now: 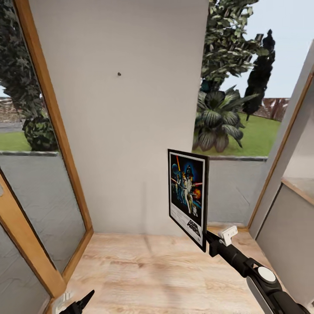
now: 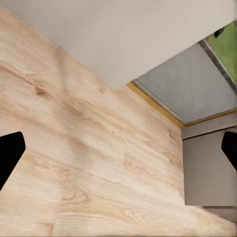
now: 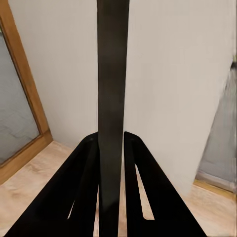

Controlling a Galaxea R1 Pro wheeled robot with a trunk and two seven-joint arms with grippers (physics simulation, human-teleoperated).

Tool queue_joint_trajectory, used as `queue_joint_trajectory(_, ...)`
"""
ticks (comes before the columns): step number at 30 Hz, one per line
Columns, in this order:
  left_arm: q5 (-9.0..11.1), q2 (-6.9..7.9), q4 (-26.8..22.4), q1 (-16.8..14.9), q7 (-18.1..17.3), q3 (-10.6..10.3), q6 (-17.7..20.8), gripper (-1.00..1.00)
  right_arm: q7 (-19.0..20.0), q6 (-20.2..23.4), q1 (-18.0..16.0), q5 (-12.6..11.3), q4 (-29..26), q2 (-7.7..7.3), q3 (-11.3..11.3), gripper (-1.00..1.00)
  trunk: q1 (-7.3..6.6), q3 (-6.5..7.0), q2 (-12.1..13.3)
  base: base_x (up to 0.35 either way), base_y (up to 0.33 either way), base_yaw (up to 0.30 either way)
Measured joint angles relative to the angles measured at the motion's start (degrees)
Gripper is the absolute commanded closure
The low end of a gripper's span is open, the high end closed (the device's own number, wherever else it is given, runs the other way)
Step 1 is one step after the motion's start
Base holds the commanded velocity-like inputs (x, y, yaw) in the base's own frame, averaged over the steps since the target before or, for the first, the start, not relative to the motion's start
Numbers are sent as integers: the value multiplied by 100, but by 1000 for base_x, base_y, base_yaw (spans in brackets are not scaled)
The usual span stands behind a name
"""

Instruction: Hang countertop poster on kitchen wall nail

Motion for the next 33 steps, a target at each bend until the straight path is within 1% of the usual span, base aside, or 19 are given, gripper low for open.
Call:
queue_joint_trajectory(7,2,1,-2,2,-1,4,-2,-100,0,-3,-2,-1,2,2,2,100,0,7,0,0,70,-69)
queue_joint_trajectory(22,3,1,-7,2,3,5,-1,-100,0,-4,-2,-3,3,2,2,100,-1,7,0,75,276,-2)
queue_joint_trajectory(29,2,1,-3,2,4,5,-1,-100,0,-9,-2,-1,-17,1,-6,100,0,8,0,17,51,0)
queue_joint_trajectory(33,2,1,-3,2,4,7,-3,-100,0,-11,-2,-1,-19,0,-7,100,-2,7,0,154,6,0)
